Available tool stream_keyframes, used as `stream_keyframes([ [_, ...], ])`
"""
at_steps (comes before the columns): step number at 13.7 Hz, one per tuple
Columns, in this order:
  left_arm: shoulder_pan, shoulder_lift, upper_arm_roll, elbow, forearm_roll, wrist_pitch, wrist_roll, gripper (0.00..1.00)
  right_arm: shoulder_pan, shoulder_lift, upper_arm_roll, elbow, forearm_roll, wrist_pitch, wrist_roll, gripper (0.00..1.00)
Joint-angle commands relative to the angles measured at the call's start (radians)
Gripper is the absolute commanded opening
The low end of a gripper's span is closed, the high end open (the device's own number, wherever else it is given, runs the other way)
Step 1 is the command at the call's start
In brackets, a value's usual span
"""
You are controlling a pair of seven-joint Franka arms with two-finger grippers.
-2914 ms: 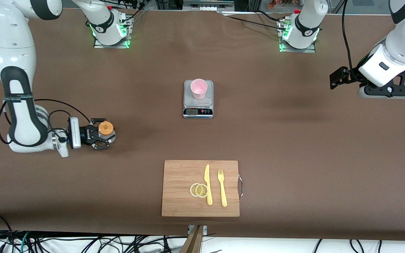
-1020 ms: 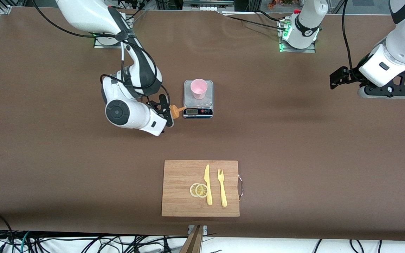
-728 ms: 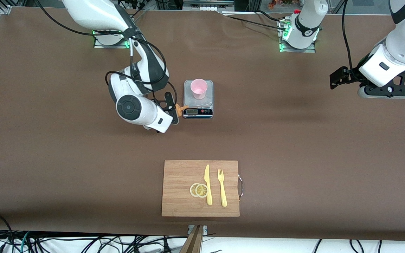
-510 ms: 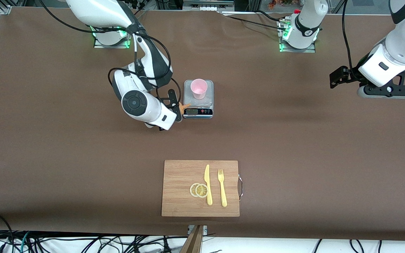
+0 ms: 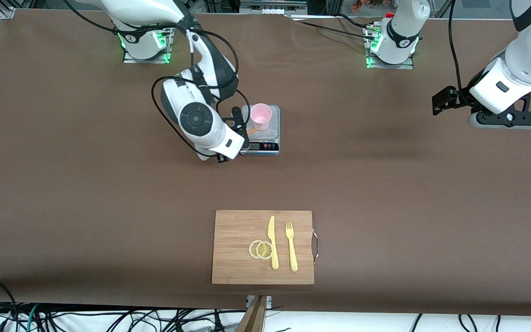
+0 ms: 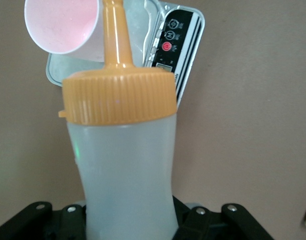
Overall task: Add sauce to pink cup with both arms
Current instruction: 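Carry the sauce bottle with the right gripper over the pink cup, then tilt the bottle nozzle into the cup and squeeze sauce in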
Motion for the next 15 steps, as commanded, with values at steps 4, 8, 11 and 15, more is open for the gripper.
stream_keyframes([
  [4, 0.001, -0.008, 0.001, 0.009, -0.012, -0.022, -0.002, 1.0, 0.038, -0.051, -0.006, -0.069, -0.068, -0.01, 0.043, 0.0],
  [8, 0.001, -0.008, 0.001, 0.009, -0.012, -0.022, -0.001, 1.0, 0.048, -0.056, -0.006, -0.076, -0.121, -0.04, 0.043, 0.0],
  [11, 0.001, -0.008, 0.001, 0.009, -0.012, -0.022, -0.001, 1.0, 0.065, -0.057, -0.006, -0.076, -0.135, -0.069, 0.046, 0.0],
  [15, 0.001, -0.008, 0.001, 0.011, -0.012, -0.022, 0.001, 1.0, 0.086, -0.057, -0.005, -0.076, -0.17, -0.086, 0.057, 0.0],
])
